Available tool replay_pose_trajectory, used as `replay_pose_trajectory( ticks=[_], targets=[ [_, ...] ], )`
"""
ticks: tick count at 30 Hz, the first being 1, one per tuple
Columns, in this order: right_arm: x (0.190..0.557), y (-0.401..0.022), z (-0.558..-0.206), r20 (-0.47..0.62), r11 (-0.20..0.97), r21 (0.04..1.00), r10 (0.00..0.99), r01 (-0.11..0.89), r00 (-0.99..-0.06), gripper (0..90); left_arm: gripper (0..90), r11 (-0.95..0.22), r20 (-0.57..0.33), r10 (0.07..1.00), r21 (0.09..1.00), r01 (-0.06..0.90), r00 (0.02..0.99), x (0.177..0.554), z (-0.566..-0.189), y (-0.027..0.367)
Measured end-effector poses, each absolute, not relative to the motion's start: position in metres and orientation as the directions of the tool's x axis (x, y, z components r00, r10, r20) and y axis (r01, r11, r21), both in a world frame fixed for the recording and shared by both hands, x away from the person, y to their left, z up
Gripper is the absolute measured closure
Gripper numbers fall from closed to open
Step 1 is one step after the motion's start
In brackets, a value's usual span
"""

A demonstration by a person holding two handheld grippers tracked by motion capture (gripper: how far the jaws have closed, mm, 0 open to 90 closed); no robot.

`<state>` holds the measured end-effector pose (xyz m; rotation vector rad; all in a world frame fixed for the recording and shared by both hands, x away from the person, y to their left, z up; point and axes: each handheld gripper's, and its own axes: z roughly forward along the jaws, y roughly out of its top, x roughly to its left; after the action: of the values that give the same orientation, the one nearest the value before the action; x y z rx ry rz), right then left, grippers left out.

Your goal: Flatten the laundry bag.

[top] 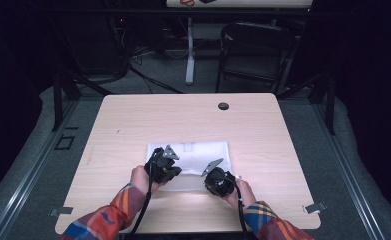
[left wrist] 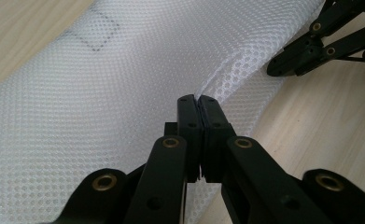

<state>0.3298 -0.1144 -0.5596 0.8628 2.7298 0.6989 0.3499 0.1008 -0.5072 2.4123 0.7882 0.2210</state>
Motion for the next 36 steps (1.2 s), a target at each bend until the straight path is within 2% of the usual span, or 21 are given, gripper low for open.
replay_pose_trajectory(
  ticks=[25,36],
  targets=[
    [0.322,-0.120,-0.558,-0.053,0.744,0.462,0.566,0.482,-0.823,90.0,88.9,-0.615,-0.004,0.627,0.611,0.498,0.779,0.357,-0.483,0.112],
    [0.320,-0.123,-0.557,-0.026,0.745,0.453,0.561,0.490,-0.828,90.0,88.8,-0.612,0.007,0.633,0.616,0.495,0.774,0.361,-0.474,0.115]
  ],
)
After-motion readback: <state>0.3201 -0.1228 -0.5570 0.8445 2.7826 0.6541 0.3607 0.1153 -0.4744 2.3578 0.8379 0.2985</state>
